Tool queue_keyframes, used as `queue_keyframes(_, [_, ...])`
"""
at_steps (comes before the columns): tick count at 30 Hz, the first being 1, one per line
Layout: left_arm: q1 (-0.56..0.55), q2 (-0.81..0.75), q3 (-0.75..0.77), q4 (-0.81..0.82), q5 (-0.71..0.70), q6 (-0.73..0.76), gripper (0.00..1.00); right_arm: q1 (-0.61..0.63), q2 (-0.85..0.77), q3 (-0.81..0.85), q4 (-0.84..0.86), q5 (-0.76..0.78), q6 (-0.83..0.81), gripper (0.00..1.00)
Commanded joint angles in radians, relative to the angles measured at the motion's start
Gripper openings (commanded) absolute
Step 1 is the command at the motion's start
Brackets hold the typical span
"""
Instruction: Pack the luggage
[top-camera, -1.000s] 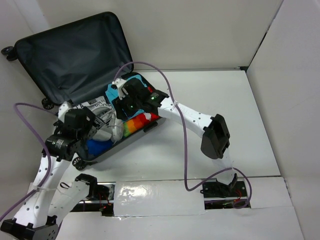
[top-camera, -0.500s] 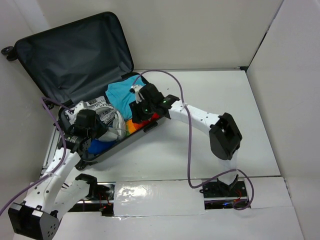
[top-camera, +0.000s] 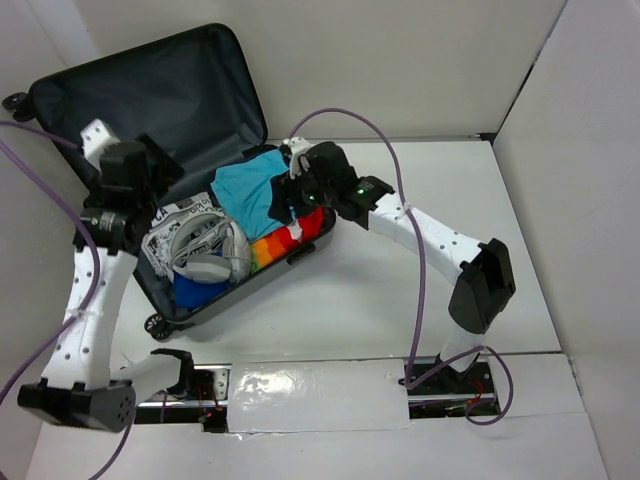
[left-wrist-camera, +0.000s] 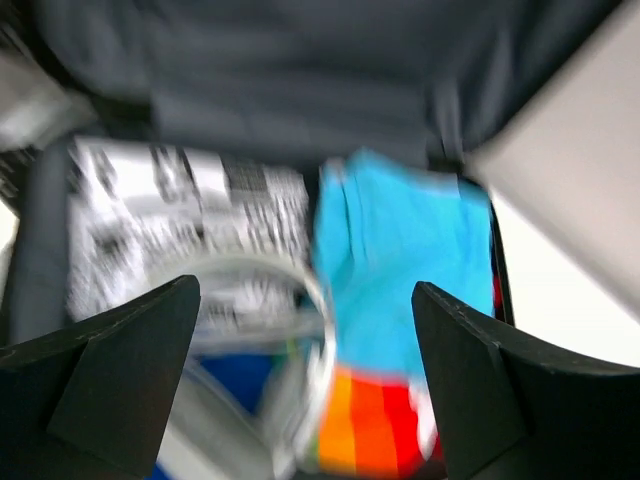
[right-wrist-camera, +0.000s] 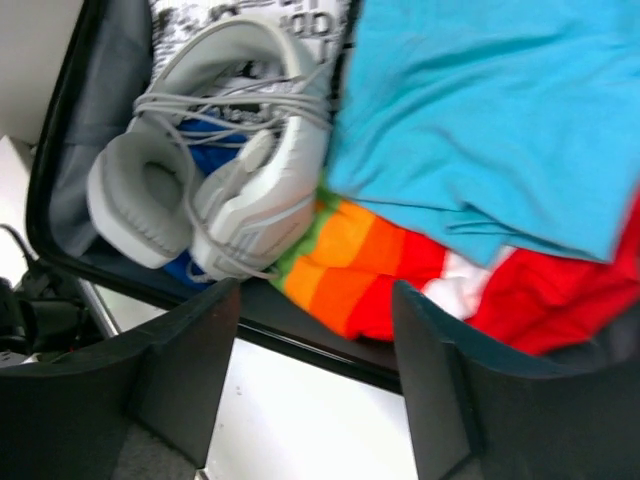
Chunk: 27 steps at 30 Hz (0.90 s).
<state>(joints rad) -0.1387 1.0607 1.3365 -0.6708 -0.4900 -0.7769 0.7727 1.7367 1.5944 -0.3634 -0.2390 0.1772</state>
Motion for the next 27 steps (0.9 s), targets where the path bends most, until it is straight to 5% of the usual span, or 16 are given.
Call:
queue_keyframes(1, [0.121,0.123,0.13,0.006,-0.056,0.181,1.0,-0.049,-0.072,-0.01,-0.005,-0.005,-0.015,0.7])
queue_keyframes(3, [0.247,0.22,0.196,0.043,-0.047,0.247,1.0,-0.084,-0.092,-0.031,0.004,0.006,-0.024,0.77])
queue_keyframes(6, [0.41,0.298,0.211,0.123,-0.022,0.261,1.0,-0.13,-0.117,-0.04,-0.005,0.006,-0.012,1.0])
queue_keyframes(11, [0.611,0.445,0.208,0.299,0.18,0.268,1.0,-0.211,-0.212,-0.117,-0.016,0.033,-0.012,1.0])
queue_keyframes(17, [0.682,0.611,0.305,0.474,0.248,0.41,1.0,-0.334,-0.322,-0.212,0.009,0.044,-0.033,1.0])
queue_keyframes(24, [0.682,0.659,0.245,0.727,0.357,0.577,1.0,-0.365,-0.298,-0.189,0.0,0.012,-0.051,1.0])
queue_keyframes(27, [0.682,0.749,0.37,0.702,0.357,0.591,1.0,-0.374,-0.273,-0.174,-0.009,-0.011,-0.042,1.0])
